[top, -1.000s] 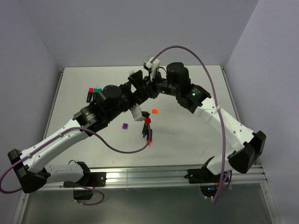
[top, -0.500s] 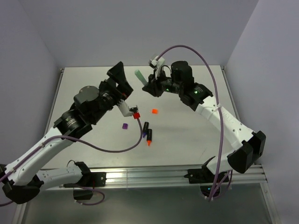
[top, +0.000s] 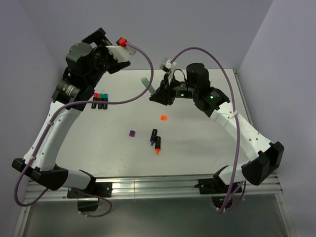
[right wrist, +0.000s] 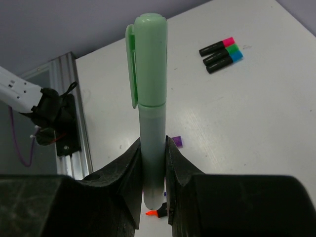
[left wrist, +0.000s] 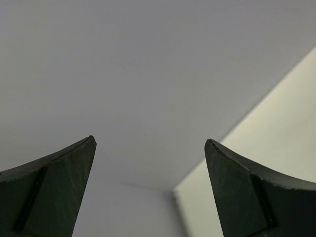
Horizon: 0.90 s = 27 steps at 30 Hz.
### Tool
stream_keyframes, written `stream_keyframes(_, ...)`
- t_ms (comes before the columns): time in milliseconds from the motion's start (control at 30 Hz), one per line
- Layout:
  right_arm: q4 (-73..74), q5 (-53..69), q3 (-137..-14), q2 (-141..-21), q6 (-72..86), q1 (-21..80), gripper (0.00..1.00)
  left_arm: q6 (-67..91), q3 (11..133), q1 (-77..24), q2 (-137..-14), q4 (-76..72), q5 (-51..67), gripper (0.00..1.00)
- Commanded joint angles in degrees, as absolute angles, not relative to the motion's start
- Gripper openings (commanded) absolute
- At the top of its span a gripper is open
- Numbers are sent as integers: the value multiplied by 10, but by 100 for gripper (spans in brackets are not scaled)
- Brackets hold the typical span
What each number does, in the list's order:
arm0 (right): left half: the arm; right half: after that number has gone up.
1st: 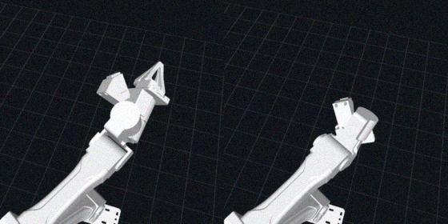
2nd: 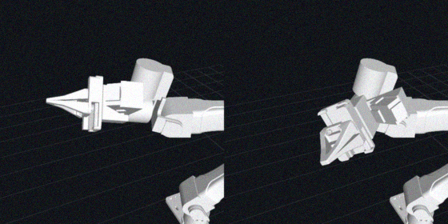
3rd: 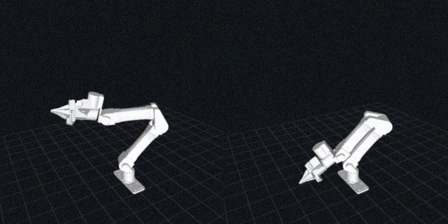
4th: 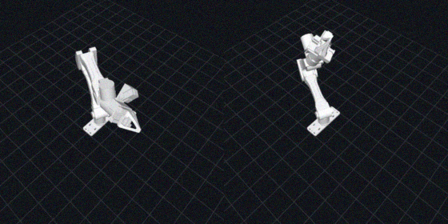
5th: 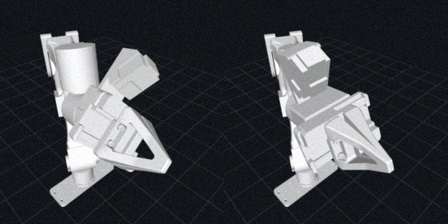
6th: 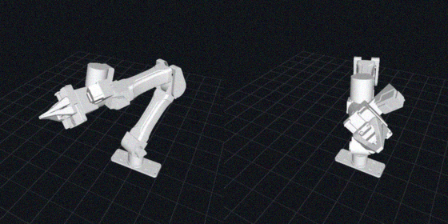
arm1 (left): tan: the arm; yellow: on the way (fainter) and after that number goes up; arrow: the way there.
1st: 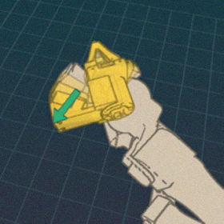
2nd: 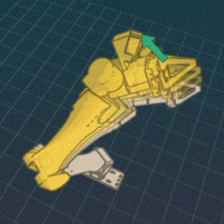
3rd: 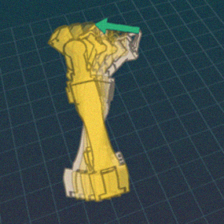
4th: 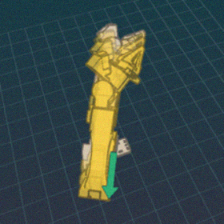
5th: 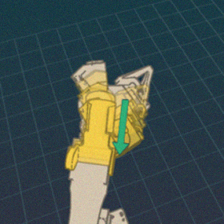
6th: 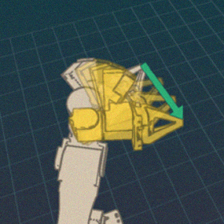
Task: Insert the pens into the pen caps
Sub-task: Press the pen cap onto the pen.
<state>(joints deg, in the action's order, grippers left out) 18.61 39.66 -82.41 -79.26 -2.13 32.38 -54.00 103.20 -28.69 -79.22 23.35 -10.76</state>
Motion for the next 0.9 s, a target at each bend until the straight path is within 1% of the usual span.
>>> stream_keyframes(0,175,424,-813,-763,-6,326,0,-264,1117,-284,-829,318,-5,98)
stream_keyframes(33,177,411,-812,-762,-8,327,0,-177,1154,-277,-841,330,18,96)
stream_keyframes(67,178,399,-812,-762,-12,327,0,-133,1165,-260,-855,344,71,93)
stream_keyframes(100,179,364,-812,-762,-17,327,0,-89,1170,-252,-856,340,97,88)
stream_keyframes(133,179,352,-814,-763,-23,327,0,-6,1159,-236,-850,330,123,84)
stream_keyframes(167,179,341,-817,-764,-25,327,0,46,1143,-229,-840,315,171,77)
stream_keyframes(200,180,327,-820,-765,-28,326,0,84,1119,-225,-829,262,185,60)
stream_keyframes(233,180,324,-823,-767,-28,326,0,151,1068,-222,-815,233,198,52)
stream_keyframes(267,180,325,-830,-769,-27,325,0,183,1044,-219,-794,209,222,44)
stream_keyframes(300,180,330,-835,-771,-25,326,0,213,1026,-217,-788,166,248,32)
stream_keyframes(367,178,330,-847,-774,-19,326,0,310,997,-205,-787,137,278,26)
stream_keyframes(400,180,330,-852,-776,-18,326,0,349,986,-200,-788,122,315,23)
stream_keyframes(433,179,327,-855,-777,-14,326,0,428,954,-187,-787,68,334,17)
stream_keyframes(500,179,329,-865,-780,-11,327,0,509,909,-177,-783,6,379,11)
stream_keyframes(533,179,328,-867,-782,-11,328,0,578,869,-174,-782,-76,391,9)
stream_keyframes(567,180,326,-873,-782,-10,329,0,600,857,-172,-784,-94,397,7)
stream_keyframes(600,180,328,-874,-783,-6,329,0,619,848,-172,-787,-108,402,2)
stream_keyframes(633,180,330,-875,-782,-4,330,0,620,846,-173,-789,-119,401,0)
stream_keyframes(867,174,344,-863,-784,21,342,0,662,827,-175,-801,-168,388,0)
